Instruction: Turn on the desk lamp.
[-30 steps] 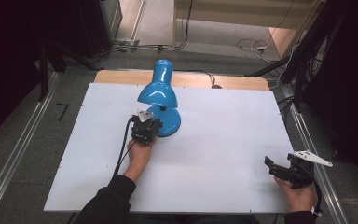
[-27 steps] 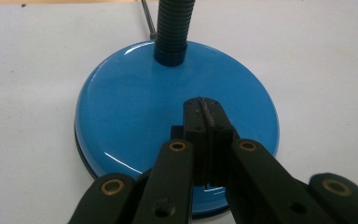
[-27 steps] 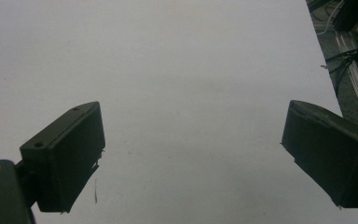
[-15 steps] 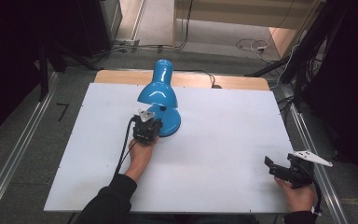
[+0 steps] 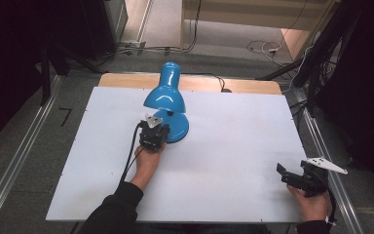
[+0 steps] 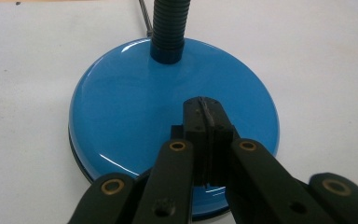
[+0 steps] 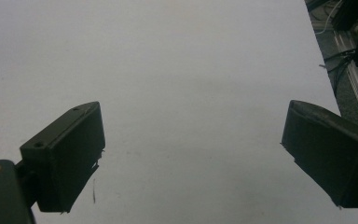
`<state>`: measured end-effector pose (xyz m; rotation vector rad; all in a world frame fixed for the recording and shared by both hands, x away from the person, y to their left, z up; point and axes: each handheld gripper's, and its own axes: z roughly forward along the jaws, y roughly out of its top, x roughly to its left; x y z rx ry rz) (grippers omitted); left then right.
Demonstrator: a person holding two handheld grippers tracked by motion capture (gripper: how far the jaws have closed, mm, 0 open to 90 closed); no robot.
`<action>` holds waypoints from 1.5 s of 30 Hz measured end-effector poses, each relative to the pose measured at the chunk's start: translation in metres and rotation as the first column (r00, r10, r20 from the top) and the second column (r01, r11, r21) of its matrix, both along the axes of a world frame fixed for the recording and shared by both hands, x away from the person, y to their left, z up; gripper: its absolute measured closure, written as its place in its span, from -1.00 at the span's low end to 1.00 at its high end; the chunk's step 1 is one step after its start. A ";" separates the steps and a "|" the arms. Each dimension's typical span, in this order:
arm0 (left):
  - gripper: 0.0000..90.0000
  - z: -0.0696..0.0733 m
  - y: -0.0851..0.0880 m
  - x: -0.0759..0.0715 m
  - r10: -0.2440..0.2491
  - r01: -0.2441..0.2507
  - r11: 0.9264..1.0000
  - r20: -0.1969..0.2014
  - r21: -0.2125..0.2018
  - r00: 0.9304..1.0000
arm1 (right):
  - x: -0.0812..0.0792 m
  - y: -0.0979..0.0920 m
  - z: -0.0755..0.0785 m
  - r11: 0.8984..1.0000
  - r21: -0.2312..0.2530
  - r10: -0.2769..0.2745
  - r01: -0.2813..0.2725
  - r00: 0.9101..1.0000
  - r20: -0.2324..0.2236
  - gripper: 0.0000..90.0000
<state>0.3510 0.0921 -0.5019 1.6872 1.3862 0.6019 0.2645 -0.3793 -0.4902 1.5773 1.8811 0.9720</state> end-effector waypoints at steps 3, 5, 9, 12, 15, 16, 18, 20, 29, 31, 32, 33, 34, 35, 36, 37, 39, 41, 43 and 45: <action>1.00 0.000 0.000 0.000 0.001 -0.001 1.000 0.000 0.005 1.000 | 0.000 0.000 0.000 1.000 0.000 0.000 0.000 1.000 0.000 -0.91; 1.00 0.000 0.000 0.000 0.003 -0.003 1.000 -0.001 0.004 1.000 | 0.000 0.000 0.000 1.000 0.000 -0.001 0.001 1.000 -0.001 -0.91; 1.00 0.000 -0.001 -0.001 0.004 -0.004 1.000 0.002 0.007 1.000 | 0.000 0.000 0.000 1.000 -0.001 -0.001 0.001 1.000 0.000 -0.91; 1.00 0.000 -0.001 -0.001 0.006 -0.006 1.000 0.003 0.010 1.000 | 0.000 0.000 0.000 1.000 -0.001 -0.002 0.002 1.000 -0.002 -0.91; 1.00 0.000 -0.001 -0.001 0.004 -0.004 1.000 0.002 0.013 1.000 | 0.000 0.000 0.000 1.000 -0.003 -0.001 0.001 1.000 -0.001 -0.91; 1.00 0.000 -0.001 -0.001 0.004 -0.004 1.000 0.003 0.013 1.000 | 0.000 0.000 0.000 1.000 -0.003 -0.001 0.001 1.000 -0.002 -0.91; 1.00 -0.001 -0.002 -0.001 0.006 -0.006 1.000 0.006 0.014 1.000 | 0.000 0.000 0.000 1.000 -0.003 -0.001 0.001 1.000 -0.001 -0.91; 1.00 -0.001 -0.002 -0.002 0.008 -0.008 1.000 0.007 0.019 1.000 | 0.000 0.000 0.000 1.000 -0.003 -0.002 0.002 1.000 -0.002 -0.91; 1.00 0.001 -0.008 -0.006 -0.012 0.012 0.998 -0.008 0.055 1.000 | -0.001 0.000 0.000 1.000 -0.003 -0.003 0.003 1.000 -0.001 -0.91; 1.00 0.001 -0.006 -0.006 -0.008 0.008 0.999 -0.016 0.043 1.000 | 0.000 0.001 0.000 1.000 -0.006 -0.003 0.003 1.000 -0.001 -0.91; 1.00 0.001 -0.005 -0.006 -0.012 0.013 0.999 -0.021 0.040 1.000 | -0.001 0.001 0.000 1.000 -0.007 -0.002 0.001 1.000 -0.001 -0.91; 1.00 0.001 -0.005 -0.005 -0.009 0.010 1.000 -0.022 0.028 1.000 | -0.001 0.001 0.000 1.000 -0.007 -0.002 0.001 1.000 -0.001 -0.91; 1.00 0.002 -0.004 -0.005 -0.003 0.004 1.000 -0.025 0.015 1.000 | -0.001 0.001 0.000 1.000 -0.007 -0.002 0.002 1.000 -0.001 -0.91; 1.00 0.002 -0.003 -0.005 -0.005 0.005 1.000 -0.026 0.008 1.000 | 0.000 0.001 0.000 1.000 -0.004 -0.001 0.001 1.000 -0.002 -0.91; 1.00 0.002 -0.003 -0.005 -0.005 0.005 1.000 -0.026 0.009 1.000 | 0.000 0.001 0.000 1.000 -0.004 -0.001 0.001 1.000 -0.002 -0.91; 1.00 0.002 -0.003 -0.005 -0.001 0.002 1.000 -0.026 0.011 1.000 | 0.000 0.000 -0.001 1.000 -0.002 -0.003 0.003 1.000 -0.005 -0.91; 1.00 0.004 -0.001 -0.006 0.000 0.000 1.000 -0.022 0.011 1.000 | 0.001 -0.001 -0.001 1.000 0.001 -0.004 0.004 1.000 -0.003 -0.91; 1.00 0.005 0.000 -0.007 0.006 -0.006 1.000 -0.017 0.002 1.000 | 0.000 -0.002 -0.001 1.000 0.000 -0.005 0.005 1.000 -0.001 -0.91; 1.00 0.007 0.001 -0.009 0.002 -0.002 1.000 -0.012 -0.002 1.000 | 0.000 -0.002 0.000 1.000 0.003 -0.007 0.007 1.000 -0.001 -0.91; 0.98 0.008 0.001 -0.011 0.002 -0.002 1.000 -0.003 -0.010 1.000 | 0.000 -0.002 0.000 1.000 0.004 -0.006 0.006 1.000 -0.002 -0.91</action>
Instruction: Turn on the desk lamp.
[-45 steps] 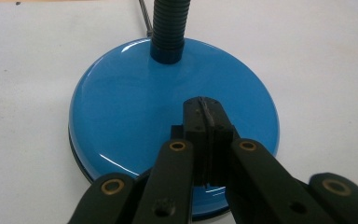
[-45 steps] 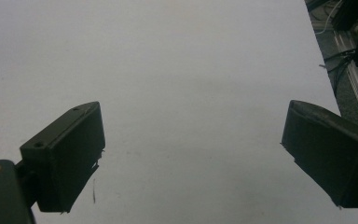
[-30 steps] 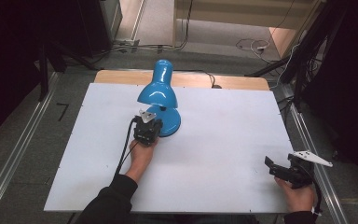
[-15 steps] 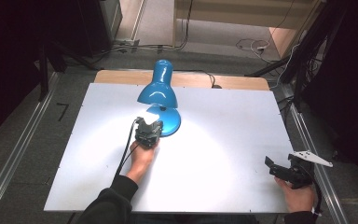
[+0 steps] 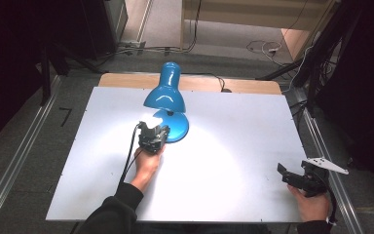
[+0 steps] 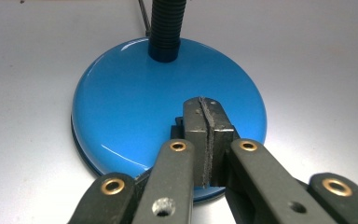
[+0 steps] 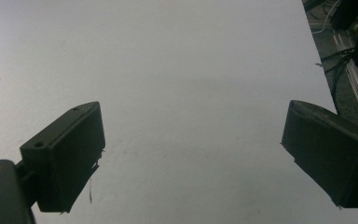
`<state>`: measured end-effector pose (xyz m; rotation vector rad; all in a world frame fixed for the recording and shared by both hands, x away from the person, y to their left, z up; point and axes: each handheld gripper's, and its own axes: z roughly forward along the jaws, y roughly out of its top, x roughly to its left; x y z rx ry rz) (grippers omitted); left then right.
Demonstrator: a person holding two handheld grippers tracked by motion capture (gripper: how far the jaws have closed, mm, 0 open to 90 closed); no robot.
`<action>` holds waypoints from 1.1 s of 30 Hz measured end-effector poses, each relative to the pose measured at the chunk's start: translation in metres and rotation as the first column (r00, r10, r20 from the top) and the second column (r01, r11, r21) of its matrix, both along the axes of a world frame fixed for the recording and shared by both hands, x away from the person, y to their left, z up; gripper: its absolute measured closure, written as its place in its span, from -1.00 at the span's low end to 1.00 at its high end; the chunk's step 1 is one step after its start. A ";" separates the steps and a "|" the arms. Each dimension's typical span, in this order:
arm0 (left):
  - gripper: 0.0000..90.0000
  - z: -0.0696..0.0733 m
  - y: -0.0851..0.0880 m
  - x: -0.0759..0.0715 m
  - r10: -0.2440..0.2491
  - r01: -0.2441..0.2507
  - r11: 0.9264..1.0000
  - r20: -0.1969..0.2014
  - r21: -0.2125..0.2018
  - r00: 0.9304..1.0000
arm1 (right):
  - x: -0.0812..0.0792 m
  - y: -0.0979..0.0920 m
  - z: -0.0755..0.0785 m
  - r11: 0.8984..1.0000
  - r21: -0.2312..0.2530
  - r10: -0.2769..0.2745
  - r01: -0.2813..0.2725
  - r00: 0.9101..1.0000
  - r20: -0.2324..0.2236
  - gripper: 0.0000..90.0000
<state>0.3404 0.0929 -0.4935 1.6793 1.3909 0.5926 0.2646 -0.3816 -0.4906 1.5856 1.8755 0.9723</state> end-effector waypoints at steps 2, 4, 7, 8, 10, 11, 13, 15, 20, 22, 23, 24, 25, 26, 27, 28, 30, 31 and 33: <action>0.91 0.000 0.000 -0.002 0.002 -0.002 1.000 0.002 -0.004 1.000 | 0.000 0.001 0.000 1.000 -0.001 0.005 -0.005 1.000 0.004 -0.91; 0.90 0.001 0.000 -0.004 0.000 0.000 1.000 0.004 -0.006 1.000 | 0.000 0.001 0.000 1.000 -0.002 0.005 -0.005 1.000 0.007 -0.91; 0.83 0.004 0.003 -0.007 0.005 -0.005 1.000 0.011 -0.017 1.000 | 0.000 0.001 0.001 1.000 -0.004 0.006 -0.006 1.000 0.007 -0.91; 0.80 0.006 0.004 -0.008 0.005 -0.005 1.000 0.015 -0.020 1.000 | 0.000 0.001 0.000 1.000 -0.002 0.006 -0.006 1.000 0.007 -0.91; 0.75 0.007 0.006 -0.009 0.007 -0.007 1.000 0.015 -0.022 1.000 | 0.000 0.001 0.000 1.000 -0.002 0.005 -0.005 1.000 0.004 -0.91; 0.69 0.008 0.006 -0.010 0.009 -0.009 1.000 0.013 -0.023 1.000 | 0.000 0.002 0.000 1.000 -0.003 0.006 -0.006 1.000 0.001 -0.91; 0.64 0.008 0.007 -0.011 0.011 -0.011 1.000 0.008 -0.020 1.000 | 0.000 0.002 0.000 1.000 -0.004 0.007 -0.007 1.000 0.001 -0.91; 0.54 0.008 0.008 -0.011 0.011 -0.011 1.000 -0.002 -0.017 1.000 | 0.000 0.002 0.001 1.000 -0.005 0.007 -0.007 1.000 0.003 -0.91; 0.30 0.006 0.014 -0.014 0.006 -0.006 1.000 -0.025 0.003 1.000 | -0.001 0.001 0.001 1.000 -0.004 0.006 -0.006 1.000 0.005 -0.91; 0.25 0.006 0.017 -0.017 0.005 -0.005 1.000 -0.026 0.021 1.000 | -0.001 0.001 0.001 1.000 -0.002 0.005 -0.005 1.000 0.007 -0.91; 0.20 0.007 0.019 -0.018 0.011 -0.010 1.000 -0.021 0.021 1.000 | -0.001 0.001 0.001 1.000 -0.001 0.007 -0.007 1.000 0.008 -0.91; 0.16 0.007 0.020 -0.020 0.013 -0.012 1.000 -0.020 0.020 1.000 | -0.001 0.001 0.001 1.000 0.001 0.008 -0.008 1.000 0.008 -0.91; 0.09 0.007 0.023 -0.022 0.022 -0.022 1.000 -0.016 0.021 1.000 | -0.001 0.000 0.001 1.000 0.003 0.007 -0.007 1.000 0.006 -0.91; 0.08 0.007 0.023 -0.022 0.022 -0.022 1.000 -0.016 0.021 1.000 | -0.001 0.000 0.001 1.000 0.002 0.009 -0.009 1.000 0.009 -0.91; 0.07 0.007 0.023 -0.023 0.027 -0.026 0.999 -0.012 0.018 1.000 | -0.002 0.000 0.002 1.000 0.003 0.008 -0.008 1.000 0.009 -0.91; 0.07 0.008 0.024 -0.024 0.027 -0.027 0.999 -0.010 0.018 1.000 | -0.002 0.000 0.002 1.000 0.003 0.008 -0.008 1.000 0.009 -0.91; 0.01 0.008 0.026 -0.027 0.027 -0.026 0.999 -0.008 0.020 1.000 | -0.002 0.000 0.002 1.000 0.003 0.009 -0.009 1.000 0.012 -0.91; 0.00 0.009 0.026 -0.028 0.026 -0.026 1.000 -0.007 0.017 1.000 | -0.002 -0.001 0.002 1.000 0.004 0.008 -0.008 1.000 0.012 -0.91; 0.00 0.010 0.028 -0.031 0.021 -0.021 1.000 -0.005 0.013 1.000 | -0.002 -0.001 0.002 1.000 0.005 0.008 -0.008 1.000 0.012 -0.91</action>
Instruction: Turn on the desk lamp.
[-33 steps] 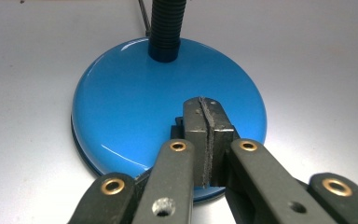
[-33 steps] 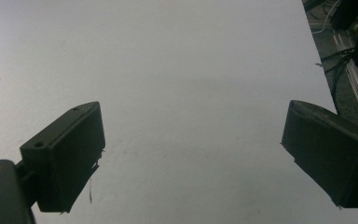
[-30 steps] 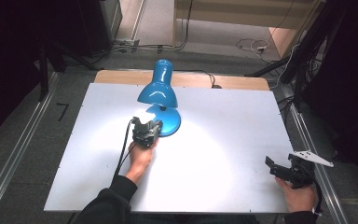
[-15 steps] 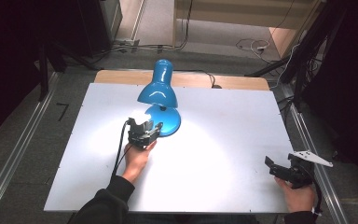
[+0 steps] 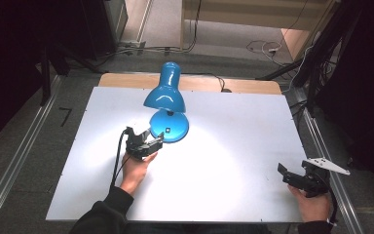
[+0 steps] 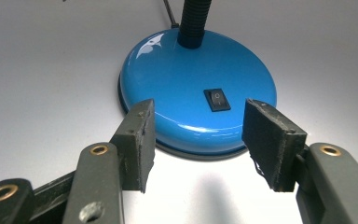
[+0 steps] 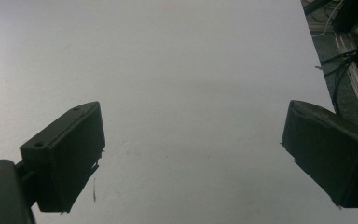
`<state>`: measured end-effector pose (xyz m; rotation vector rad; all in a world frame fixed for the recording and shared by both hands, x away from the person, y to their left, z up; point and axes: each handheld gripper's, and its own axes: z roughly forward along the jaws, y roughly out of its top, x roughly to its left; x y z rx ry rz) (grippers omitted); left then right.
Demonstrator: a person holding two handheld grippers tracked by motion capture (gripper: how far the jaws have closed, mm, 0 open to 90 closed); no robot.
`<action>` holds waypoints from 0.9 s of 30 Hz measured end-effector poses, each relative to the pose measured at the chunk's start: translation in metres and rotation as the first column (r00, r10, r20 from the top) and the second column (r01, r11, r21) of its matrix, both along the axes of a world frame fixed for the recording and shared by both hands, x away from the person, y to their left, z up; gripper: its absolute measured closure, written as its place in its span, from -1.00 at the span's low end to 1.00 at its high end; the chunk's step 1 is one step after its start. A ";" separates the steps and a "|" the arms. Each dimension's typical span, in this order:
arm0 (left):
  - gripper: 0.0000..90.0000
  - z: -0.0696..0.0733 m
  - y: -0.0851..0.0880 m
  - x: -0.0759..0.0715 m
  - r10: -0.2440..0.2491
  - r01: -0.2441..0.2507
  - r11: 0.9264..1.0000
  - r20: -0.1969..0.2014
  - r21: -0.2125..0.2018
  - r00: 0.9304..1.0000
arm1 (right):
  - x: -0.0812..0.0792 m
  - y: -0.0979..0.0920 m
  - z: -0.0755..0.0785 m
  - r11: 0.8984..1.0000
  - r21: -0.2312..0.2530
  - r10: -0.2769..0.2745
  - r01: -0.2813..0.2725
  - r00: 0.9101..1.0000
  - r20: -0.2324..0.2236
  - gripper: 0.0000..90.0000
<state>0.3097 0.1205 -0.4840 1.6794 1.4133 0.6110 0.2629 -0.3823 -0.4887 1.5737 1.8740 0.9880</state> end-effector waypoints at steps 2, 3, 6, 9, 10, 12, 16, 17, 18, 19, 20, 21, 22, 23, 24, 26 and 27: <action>-0.02 0.001 0.002 -0.004 -0.003 0.003 1.000 0.002 -0.006 1.000 | 0.000 0.000 0.000 1.000 0.000 0.002 -0.002 1.000 0.001 -0.91; -0.05 0.001 0.003 -0.005 -0.005 0.005 1.000 0.000 -0.005 1.000 | 0.000 0.000 0.000 1.000 0.000 0.003 -0.003 1.000 0.001 -0.91; -0.09 0.001 0.006 -0.009 -0.002 0.002 1.000 0.001 -0.004 1.000 | 0.000 0.000 0.000 1.000 -0.001 0.005 -0.005 1.000 0.001 -0.91; -0.10 0.002 0.010 -0.013 0.010 -0.009 1.000 0.009 -0.008 1.000 | 0.000 0.000 0.000 1.000 -0.001 0.005 -0.005 1.000 0.001 -0.91; -0.10 0.003 0.012 -0.015 0.017 -0.017 1.000 0.010 -0.010 1.000 | 0.000 0.000 0.000 1.000 -0.001 0.005 -0.005 1.000 0.001 -0.91; -0.11 0.003 0.016 -0.019 0.025 -0.025 0.999 0.014 -0.025 1.000 | 0.000 0.000 0.000 1.000 -0.001 0.005 -0.005 1.000 0.001 -0.91; -0.14 0.004 0.022 -0.026 0.036 -0.035 0.999 0.021 -0.027 0.999 | 0.000 0.001 0.000 1.000 -0.002 0.003 -0.003 1.000 -0.004 -0.91; -0.14 0.004 0.023 -0.027 0.036 -0.036 0.999 0.021 -0.029 0.999 | 0.000 0.001 0.000 1.000 -0.002 0.003 -0.003 1.000 -0.004 -0.91; -0.14 0.004 0.025 -0.028 0.034 -0.033 0.999 0.021 -0.025 0.999 | 0.000 0.001 0.000 1.000 -0.002 0.003 -0.003 1.000 -0.004 -0.91; -0.14 0.004 0.025 -0.029 0.036 -0.036 0.999 0.021 -0.027 0.999 | 0.000 0.000 0.000 1.000 -0.003 0.004 -0.004 1.000 -0.003 -0.91; -0.15 0.004 0.027 -0.030 0.034 -0.034 0.999 0.023 -0.021 0.999 | 0.000 0.001 0.000 1.000 -0.001 0.004 -0.004 1.000 -0.005 -0.91; -0.15 0.003 0.027 -0.030 0.038 -0.038 0.999 0.023 -0.018 0.999 | 0.000 0.001 0.000 1.000 -0.001 0.004 -0.004 1.000 -0.005 -0.91; -0.15 0.003 0.029 -0.031 0.040 -0.040 0.999 0.021 -0.018 0.999 | 0.000 0.001 0.000 1.000 -0.001 0.004 -0.004 1.000 -0.006 -0.91; -0.15 0.003 0.030 -0.032 0.043 -0.042 0.999 0.020 -0.024 0.999 | 0.000 0.001 0.000 1.000 -0.001 0.004 -0.004 1.000 -0.003 -0.91; -0.15 0.003 0.032 -0.033 0.045 -0.044 0.999 0.018 -0.020 0.999 | 0.000 0.001 0.000 1.000 -0.001 0.004 -0.004 1.000 -0.003 -0.91; -0.15 0.003 0.035 -0.035 0.051 -0.050 0.998 0.020 -0.025 0.999 | 0.000 0.000 0.000 1.000 0.000 0.001 -0.001 1.000 -0.005 -0.91; -0.15 0.004 0.036 -0.036 0.054 -0.054 0.998 0.019 -0.025 0.998 | 0.000 0.000 0.000 1.000 0.002 0.000 0.000 1.000 -0.006 -0.91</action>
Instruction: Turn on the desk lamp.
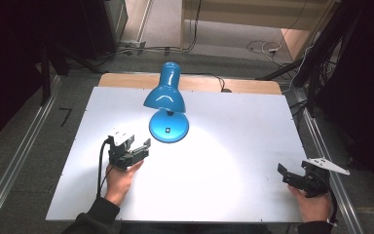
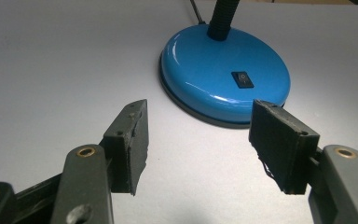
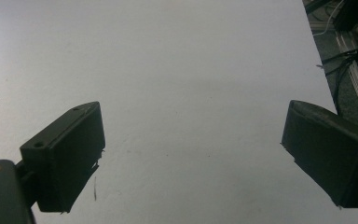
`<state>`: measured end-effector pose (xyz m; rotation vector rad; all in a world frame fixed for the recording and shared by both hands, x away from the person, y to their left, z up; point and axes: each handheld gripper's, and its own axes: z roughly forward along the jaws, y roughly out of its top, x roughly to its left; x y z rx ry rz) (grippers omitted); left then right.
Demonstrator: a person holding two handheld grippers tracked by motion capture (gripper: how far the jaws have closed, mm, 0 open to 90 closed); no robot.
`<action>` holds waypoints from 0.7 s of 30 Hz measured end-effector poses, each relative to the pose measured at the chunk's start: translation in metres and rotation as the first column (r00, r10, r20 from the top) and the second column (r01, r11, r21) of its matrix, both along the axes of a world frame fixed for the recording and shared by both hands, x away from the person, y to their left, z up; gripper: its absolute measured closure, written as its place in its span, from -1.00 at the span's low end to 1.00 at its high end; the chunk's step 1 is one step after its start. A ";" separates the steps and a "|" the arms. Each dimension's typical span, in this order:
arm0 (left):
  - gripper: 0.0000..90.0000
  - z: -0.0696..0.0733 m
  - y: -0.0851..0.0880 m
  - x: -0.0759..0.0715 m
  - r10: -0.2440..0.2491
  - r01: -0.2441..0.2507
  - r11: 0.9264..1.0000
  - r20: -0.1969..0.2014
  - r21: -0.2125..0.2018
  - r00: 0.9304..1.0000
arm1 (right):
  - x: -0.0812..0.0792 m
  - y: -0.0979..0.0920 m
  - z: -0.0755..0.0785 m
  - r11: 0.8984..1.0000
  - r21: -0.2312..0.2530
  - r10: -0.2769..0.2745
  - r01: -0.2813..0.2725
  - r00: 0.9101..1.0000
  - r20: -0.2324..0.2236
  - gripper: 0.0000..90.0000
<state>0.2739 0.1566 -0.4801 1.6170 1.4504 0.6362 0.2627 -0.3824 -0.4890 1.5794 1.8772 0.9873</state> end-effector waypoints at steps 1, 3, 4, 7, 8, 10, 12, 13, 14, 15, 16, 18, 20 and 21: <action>-0.15 0.001 0.002 -0.002 0.003 -0.003 1.000 0.004 -0.001 1.000 | 0.000 0.000 0.000 1.000 0.001 -0.002 0.002 1.000 -0.003 -0.91; -0.15 0.001 0.005 -0.005 0.009 -0.009 1.000 0.011 -0.002 1.000 | 0.000 0.000 0.000 1.000 0.001 -0.002 0.002 1.000 -0.004 -0.91; -0.15 0.002 0.006 -0.007 0.009 -0.009 1.000 0.009 -0.002 1.000 | 0.000 0.000 0.000 1.000 0.001 -0.002 0.002 1.000 -0.004 -0.91; -0.15 0.001 0.011 -0.013 0.017 -0.017 1.000 0.010 -0.001 1.000 | 0.000 0.001 0.000 1.000 -0.002 0.000 0.000 1.000 -0.005 -0.91; -0.15 0.001 0.013 -0.015 0.016 -0.017 1.000 0.009 0.002 1.000 | 0.000 0.001 0.000 1.000 -0.003 0.000 0.000 1.000 -0.005 -0.91; -0.15 0.002 0.016 -0.020 0.016 -0.016 1.000 0.004 0.007 1.000 | 0.000 0.001 0.000 1.000 -0.003 0.001 -0.001 1.000 -0.004 -0.91; -0.19 0.002 0.019 -0.025 0.017 -0.018 1.000 0.010 0.018 1.000 | 0.000 0.001 0.000 1.000 -0.002 -0.001 0.001 1.000 -0.005 -0.91; -0.19 0.002 0.021 -0.027 0.022 -0.022 0.999 0.011 0.024 1.000 | 0.000 0.001 0.000 1.000 -0.002 -0.002 0.002 1.000 -0.006 -0.91; -0.20 0.002 0.023 -0.029 0.028 -0.028 0.999 0.013 0.031 1.000 | 0.000 0.001 0.000 1.000 -0.001 -0.003 0.003 1.000 -0.006 -0.91; -0.20 0.003 0.026 -0.032 0.032 -0.033 0.999 0.013 0.034 0.999 | 0.000 0.001 0.000 1.000 -0.001 -0.005 0.005 1.000 -0.006 -0.91; -0.20 0.003 0.029 -0.035 0.037 -0.038 0.999 0.015 0.034 0.999 | 0.000 0.001 0.000 1.000 -0.001 -0.005 0.005 1.000 -0.006 -0.91; -0.21 0.002 0.037 -0.042 0.055 -0.055 0.998 0.015 0.041 0.998 | -0.001 0.000 0.000 1.000 -0.003 -0.004 0.004 1.000 -0.003 -0.91; -0.21 0.001 0.045 -0.048 0.071 -0.071 0.997 0.009 0.043 0.997 | -0.001 0.000 0.000 1.000 -0.002 -0.004 0.004 1.000 -0.004 -0.91; -0.21 0.001 0.048 -0.051 0.078 -0.078 0.996 0.005 0.046 0.997 | -0.001 0.000 0.000 1.000 -0.002 -0.004 0.004 1.000 -0.003 -0.91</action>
